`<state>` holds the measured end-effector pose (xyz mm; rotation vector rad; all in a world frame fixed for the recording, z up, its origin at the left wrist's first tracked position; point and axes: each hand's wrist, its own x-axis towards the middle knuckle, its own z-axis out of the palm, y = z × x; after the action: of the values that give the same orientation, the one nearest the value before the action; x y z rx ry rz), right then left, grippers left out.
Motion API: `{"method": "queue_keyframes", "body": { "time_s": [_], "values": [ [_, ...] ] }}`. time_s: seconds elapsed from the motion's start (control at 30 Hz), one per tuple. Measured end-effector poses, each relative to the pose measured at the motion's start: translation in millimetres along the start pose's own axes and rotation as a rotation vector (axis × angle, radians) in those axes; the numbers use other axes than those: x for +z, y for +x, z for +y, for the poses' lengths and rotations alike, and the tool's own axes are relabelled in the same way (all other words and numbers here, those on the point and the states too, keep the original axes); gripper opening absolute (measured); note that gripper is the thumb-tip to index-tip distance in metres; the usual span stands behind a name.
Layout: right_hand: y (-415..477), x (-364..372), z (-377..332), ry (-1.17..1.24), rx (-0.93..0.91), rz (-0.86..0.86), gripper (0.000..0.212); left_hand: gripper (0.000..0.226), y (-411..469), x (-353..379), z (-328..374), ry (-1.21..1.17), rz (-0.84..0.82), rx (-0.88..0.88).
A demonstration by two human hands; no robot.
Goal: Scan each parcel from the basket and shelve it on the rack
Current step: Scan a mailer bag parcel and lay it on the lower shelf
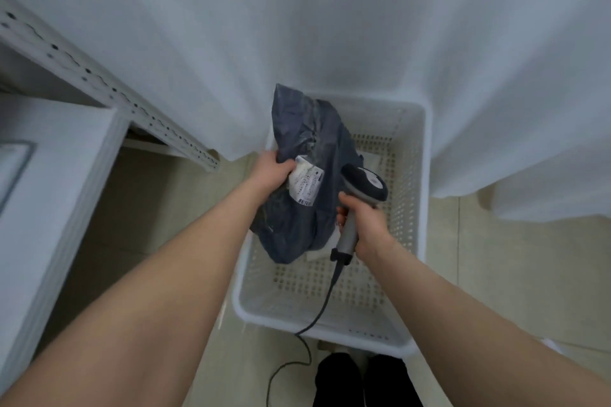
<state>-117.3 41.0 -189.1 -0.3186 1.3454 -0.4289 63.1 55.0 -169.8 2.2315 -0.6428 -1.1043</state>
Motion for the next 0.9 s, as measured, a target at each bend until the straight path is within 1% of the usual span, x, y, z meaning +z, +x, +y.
{"method": "queue_keyframes", "body": {
  "time_s": [0.17, 0.27, 0.37, 0.47, 0.57, 0.63, 0.7, 0.77, 0.83, 0.9],
  "values": [
    [-93, 22, -44, -0.016, -0.090, -0.026, 0.013, 0.035, -65, -81, 73, 0.045, -0.023, 0.055],
    [-138, 34, -66, -0.014, -0.154, -0.069, 0.011, 0.033, -99, -122, 103, 0.156, 0.016, 0.111],
    [-185, 45, -80, 0.041, -0.222, -0.114, 0.009, 0.033, -140, -157, 123, 0.330, 0.050, 0.180],
    [-229, 50, -83, 0.042, -0.293, -0.155, 0.021, 0.035, -186, -178, 135, 0.458, 0.013, 0.207],
    [-275, 48, -81, 0.015, -0.386, -0.169, 0.036, 0.029, -236, -194, 146, 0.601, -0.030, 0.247],
    [-305, 47, -83, 0.024, -0.433, -0.212, 0.033, 0.024, -268, -206, 158, 0.660, -0.048, 0.277],
    [-332, 46, -85, 0.025, -0.459, -0.277, 0.028, 0.024, -297, -217, 170, 0.695, -0.074, 0.300],
    [-358, 46, -84, 0.034, -0.455, -0.344, 0.027, 0.024, -325, -230, 181, 0.709, -0.099, 0.330],
    [-380, 47, -81, 0.014, -0.448, -0.381, 0.027, 0.023, -348, -244, 191, 0.663, -0.103, 0.362],
    [-402, 52, -75, -0.067, -0.455, -0.381, 0.028, 0.025, -368, -259, 197, 0.596, -0.060, 0.386]
  ]
}}
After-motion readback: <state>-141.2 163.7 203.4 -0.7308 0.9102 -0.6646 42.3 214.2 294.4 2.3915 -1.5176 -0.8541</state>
